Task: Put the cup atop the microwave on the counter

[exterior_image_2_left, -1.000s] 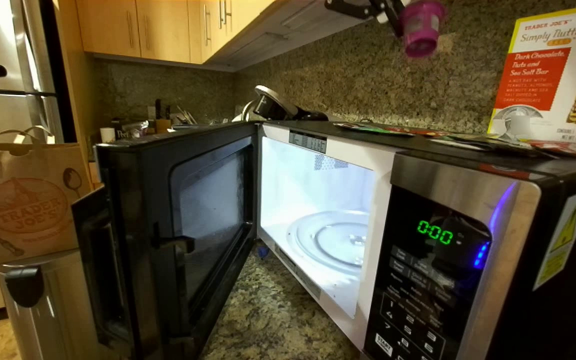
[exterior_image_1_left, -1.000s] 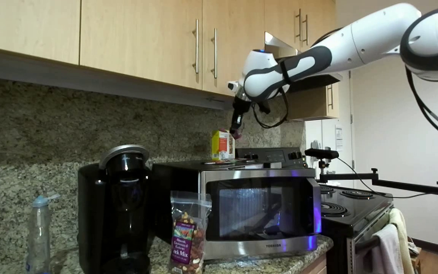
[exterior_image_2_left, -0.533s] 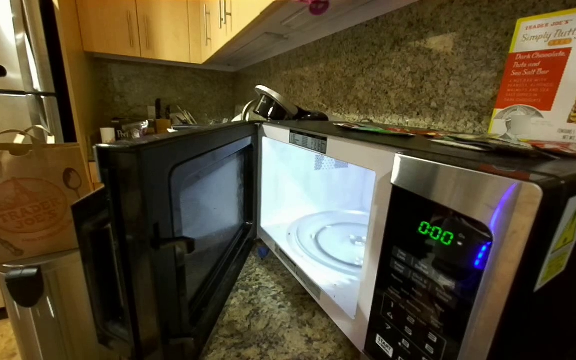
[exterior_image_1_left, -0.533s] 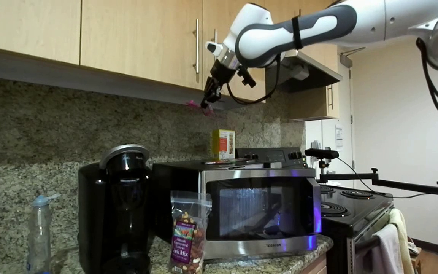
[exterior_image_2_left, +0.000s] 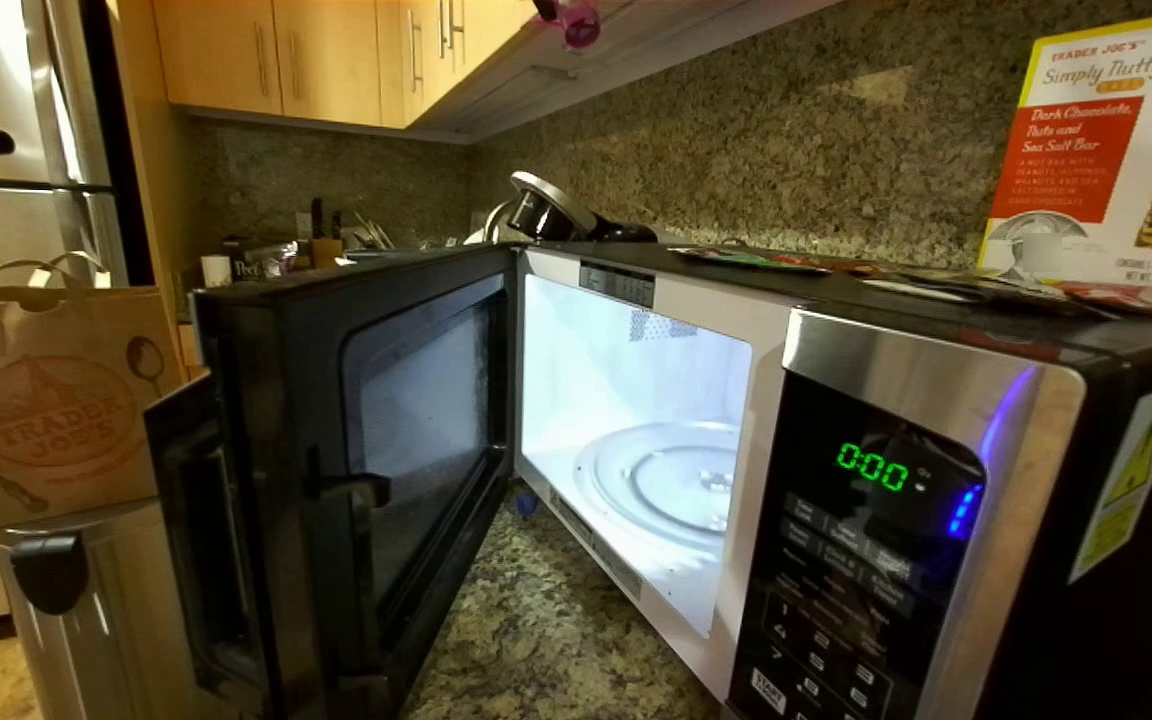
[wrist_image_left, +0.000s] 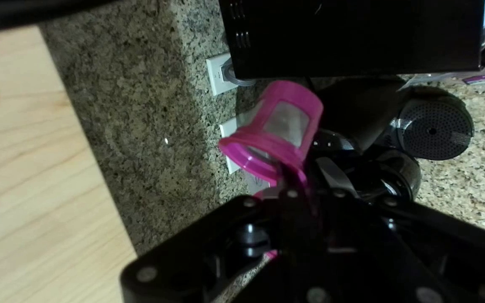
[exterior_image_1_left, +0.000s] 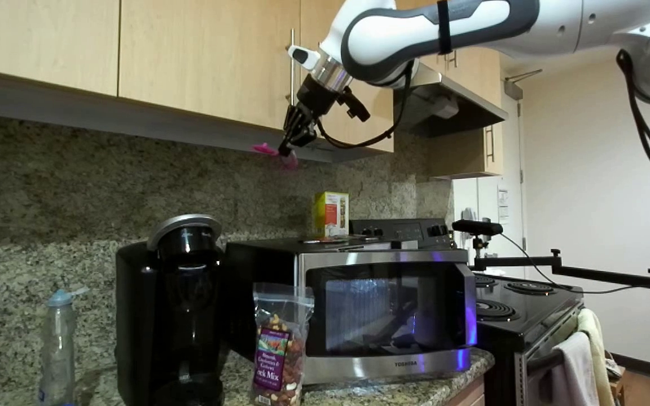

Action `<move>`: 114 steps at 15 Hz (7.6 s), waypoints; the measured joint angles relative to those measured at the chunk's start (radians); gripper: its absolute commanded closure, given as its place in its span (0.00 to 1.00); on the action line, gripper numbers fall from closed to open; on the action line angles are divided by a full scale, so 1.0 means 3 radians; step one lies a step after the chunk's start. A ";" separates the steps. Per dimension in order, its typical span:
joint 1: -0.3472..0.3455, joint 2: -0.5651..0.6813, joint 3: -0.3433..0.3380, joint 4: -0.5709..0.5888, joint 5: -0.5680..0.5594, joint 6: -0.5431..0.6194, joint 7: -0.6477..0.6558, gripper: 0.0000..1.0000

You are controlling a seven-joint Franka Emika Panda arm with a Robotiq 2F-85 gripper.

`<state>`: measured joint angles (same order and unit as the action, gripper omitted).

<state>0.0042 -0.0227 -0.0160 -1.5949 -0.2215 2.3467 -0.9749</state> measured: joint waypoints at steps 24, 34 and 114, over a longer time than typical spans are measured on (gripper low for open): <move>0.0449 0.1015 0.0802 -0.0130 0.0692 0.0977 0.0823 0.93; 0.0420 0.1236 0.0821 -0.0312 0.0883 0.1390 0.0823 0.93; 0.4849 0.1465 -0.2672 -0.3968 0.5963 0.2917 0.0825 0.00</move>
<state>1.4589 0.4168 -0.8176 -2.7853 1.5674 3.2219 -0.7274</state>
